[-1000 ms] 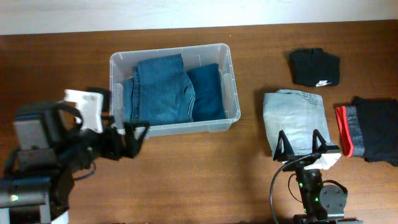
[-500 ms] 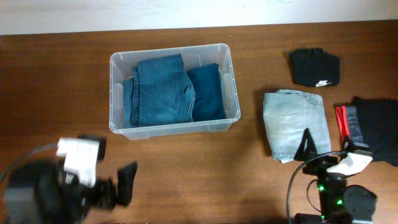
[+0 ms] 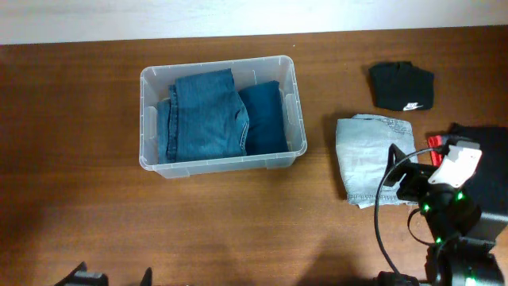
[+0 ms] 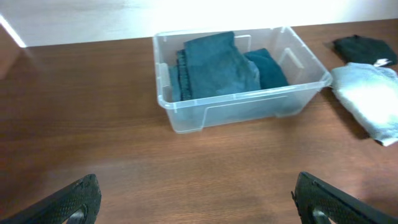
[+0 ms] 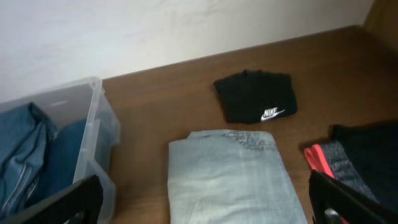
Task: Pack container
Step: 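Move the right gripper over the light-wash denim garment's right edge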
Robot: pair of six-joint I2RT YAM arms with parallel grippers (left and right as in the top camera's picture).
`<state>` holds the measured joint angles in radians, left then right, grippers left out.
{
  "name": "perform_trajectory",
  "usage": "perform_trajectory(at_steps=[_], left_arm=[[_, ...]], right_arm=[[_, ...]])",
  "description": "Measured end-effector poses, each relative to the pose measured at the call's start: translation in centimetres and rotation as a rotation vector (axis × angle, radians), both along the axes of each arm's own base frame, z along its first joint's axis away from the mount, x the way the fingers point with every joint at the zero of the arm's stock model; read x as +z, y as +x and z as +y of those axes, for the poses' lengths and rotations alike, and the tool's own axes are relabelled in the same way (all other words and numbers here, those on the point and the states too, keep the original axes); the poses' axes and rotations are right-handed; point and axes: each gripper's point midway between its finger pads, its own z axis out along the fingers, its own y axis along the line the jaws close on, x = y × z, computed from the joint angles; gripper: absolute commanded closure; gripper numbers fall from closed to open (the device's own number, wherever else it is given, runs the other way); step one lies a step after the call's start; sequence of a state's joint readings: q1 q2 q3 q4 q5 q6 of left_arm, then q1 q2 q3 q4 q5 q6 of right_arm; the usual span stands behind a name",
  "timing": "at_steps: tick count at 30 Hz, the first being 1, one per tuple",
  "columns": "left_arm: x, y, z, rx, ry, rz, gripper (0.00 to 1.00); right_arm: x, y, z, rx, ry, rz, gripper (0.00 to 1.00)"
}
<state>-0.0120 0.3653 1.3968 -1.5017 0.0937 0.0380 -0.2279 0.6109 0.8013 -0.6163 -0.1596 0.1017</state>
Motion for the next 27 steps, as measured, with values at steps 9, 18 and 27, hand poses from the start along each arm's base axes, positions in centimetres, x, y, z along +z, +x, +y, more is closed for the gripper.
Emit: perform_trajectory(at_steps=[9, 18, 27], left_arm=[[0.0, 0.1, 0.8, 0.042, 0.021, -0.002, 0.01], [0.1, 0.1, 0.8, 0.044, 0.022, -0.006, 0.01], [0.8, 0.5, 0.8, 0.044, 0.021, -0.04, 0.01]], right_arm=[[-0.6, 0.2, 0.5, 0.023, 0.029, 0.035, 0.01], [-3.4, -1.8, -2.3, -0.25, 0.174, 0.15, 0.02], [-4.1, -2.6, -3.3, -0.355, 0.24, 0.169, 0.02]])
